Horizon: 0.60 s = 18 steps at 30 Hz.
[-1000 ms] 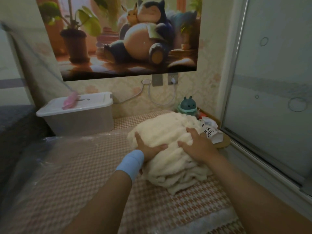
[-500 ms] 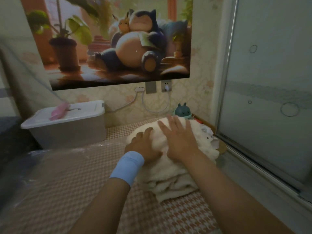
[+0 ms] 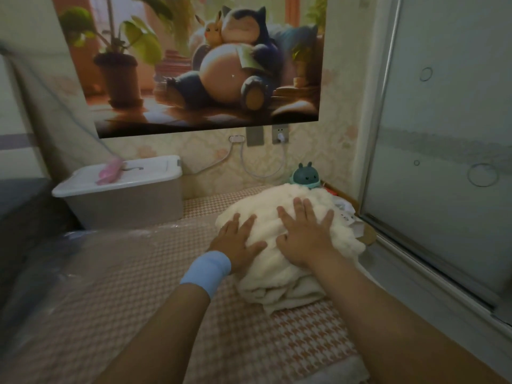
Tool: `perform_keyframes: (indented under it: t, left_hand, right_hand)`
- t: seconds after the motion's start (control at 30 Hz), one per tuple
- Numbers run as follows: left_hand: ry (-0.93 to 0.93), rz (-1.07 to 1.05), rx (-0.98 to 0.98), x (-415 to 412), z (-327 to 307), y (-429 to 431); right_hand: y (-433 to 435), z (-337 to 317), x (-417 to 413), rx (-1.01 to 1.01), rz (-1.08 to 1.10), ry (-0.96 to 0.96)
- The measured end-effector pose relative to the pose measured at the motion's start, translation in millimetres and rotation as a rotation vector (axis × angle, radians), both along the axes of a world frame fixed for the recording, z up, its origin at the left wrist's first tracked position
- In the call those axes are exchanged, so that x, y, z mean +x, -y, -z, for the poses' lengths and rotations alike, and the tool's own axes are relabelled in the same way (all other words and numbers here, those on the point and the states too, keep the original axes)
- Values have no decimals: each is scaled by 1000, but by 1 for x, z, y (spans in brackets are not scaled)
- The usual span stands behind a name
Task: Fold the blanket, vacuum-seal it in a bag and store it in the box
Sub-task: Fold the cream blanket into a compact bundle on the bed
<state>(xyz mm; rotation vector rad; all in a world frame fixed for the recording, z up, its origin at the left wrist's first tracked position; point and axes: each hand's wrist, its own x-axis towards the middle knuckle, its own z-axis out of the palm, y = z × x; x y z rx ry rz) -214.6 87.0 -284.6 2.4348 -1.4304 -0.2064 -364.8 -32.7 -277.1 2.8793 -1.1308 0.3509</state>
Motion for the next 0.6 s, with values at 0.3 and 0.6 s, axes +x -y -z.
perform_keyframes:
  t: [0.3,0.6]
  left_hand:
    - [6,11,-228,24,-31,-71]
    - [-19,-313,426,96,25,-163]
  right_hand:
    - [-76,-54,33,-202,-220,156]
    - [-141,4,118,152,-441,-9]
